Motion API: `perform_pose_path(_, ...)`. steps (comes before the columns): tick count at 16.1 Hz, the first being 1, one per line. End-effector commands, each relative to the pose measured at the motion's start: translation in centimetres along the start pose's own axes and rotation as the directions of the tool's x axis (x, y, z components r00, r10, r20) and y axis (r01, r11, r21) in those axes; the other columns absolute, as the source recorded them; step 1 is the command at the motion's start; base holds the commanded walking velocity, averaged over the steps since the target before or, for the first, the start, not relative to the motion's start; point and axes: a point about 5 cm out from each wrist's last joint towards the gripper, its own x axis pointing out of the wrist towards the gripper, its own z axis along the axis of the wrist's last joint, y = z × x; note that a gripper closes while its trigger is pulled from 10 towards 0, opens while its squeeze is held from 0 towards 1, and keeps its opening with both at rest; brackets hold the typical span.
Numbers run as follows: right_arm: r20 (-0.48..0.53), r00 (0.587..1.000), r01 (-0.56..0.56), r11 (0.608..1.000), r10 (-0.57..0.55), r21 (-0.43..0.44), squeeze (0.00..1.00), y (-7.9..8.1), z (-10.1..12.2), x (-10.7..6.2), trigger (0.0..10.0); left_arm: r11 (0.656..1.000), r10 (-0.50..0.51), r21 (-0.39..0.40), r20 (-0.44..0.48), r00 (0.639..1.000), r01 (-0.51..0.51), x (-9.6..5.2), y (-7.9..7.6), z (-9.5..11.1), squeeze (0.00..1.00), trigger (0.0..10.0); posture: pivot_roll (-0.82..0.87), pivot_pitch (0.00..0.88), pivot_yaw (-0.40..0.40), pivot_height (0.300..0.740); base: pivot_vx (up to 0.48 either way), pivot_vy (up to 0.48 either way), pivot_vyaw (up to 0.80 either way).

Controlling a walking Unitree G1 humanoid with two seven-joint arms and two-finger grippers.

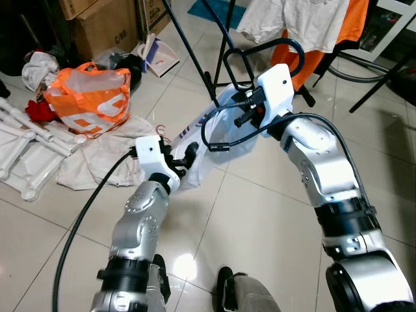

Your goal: Hang hanger

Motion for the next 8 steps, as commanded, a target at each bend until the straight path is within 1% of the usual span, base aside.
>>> perform_pose_path(1,0.004,0.997,0.071,0.997,-0.071,0.001,0.0,-1.2,0.0,-0.3,0.0,1.0,-0.015,0.014,-0.019,1.0,0.016,-0.3,-0.6,-0.7,0.0,10.0,-0.1,0.198,-0.124,0.74,0.0,0.0,0.0)
perform_pose_path(3,-0.051,0.986,0.162,0.986,-0.16,0.043,0.0,-2.3,-1.1,-0.4,0.0,0.999,-0.028,-0.025,-0.025,0.999,0.027,-0.9,-1.0,-1.2,0.0,10.0,-0.09,0.2,-0.13,0.74,0.0,0.0,0.0)
perform_pose_path(4,-0.068,0.979,0.198,0.977,-0.194,0.073,0.0,-2.8,-1.4,-0.3,0.0,0.998,-0.028,-0.057,-0.033,0.999,0.026,-1.1,-1.3,-1.4,0.0,10.0,-0.09,0.202,-0.133,0.74,0.0,0.0,0.0)
perform_pose_path(5,-0.072,0.976,0.213,0.973,-0.207,0.085,0.0,-2.9,-1.5,-0.3,0.0,0.997,-0.026,-0.071,-0.037,0.999,0.023,-1.2,-1.5,-1.5,0.0,10.0,-0.09,0.202,-0.133,0.74,0.0,0.0,0.0)
perform_pose_path(6,-0.075,0.974,0.219,0.971,-0.213,0.09,0.0,-3.0,-1.5,-0.2,0.0,0.991,-0.004,-0.135,-0.038,0.999,-0.002,-1.2,-1.4,-1.7,0.0,10.0,-0.1,0.207,-0.135,0.74,0.0,0.0,0.0)
perform_pose_path(7,-0.079,0.971,0.232,0.966,-0.224,0.115,0.0,-3.1,-1.6,-0.1,0.0,0.983,0.033,-0.182,-0.034,0.999,-0.039,-1.0,-1.0,-2.0,0.0,10.0,-0.1,0.21,-0.135,0.74,0.0,0.0,0.0)
perform_pose_path(8,-0.08,0.97,0.239,0.962,-0.23,0.133,0.0,-3.2,-1.5,0.0,0.0,0.981,0.055,-0.186,-0.028,0.998,-0.059,-0.8,-0.7,-2.1,0.0,10.0,-0.1,0.213,-0.138,0.74,0.0,0.0,0.0)
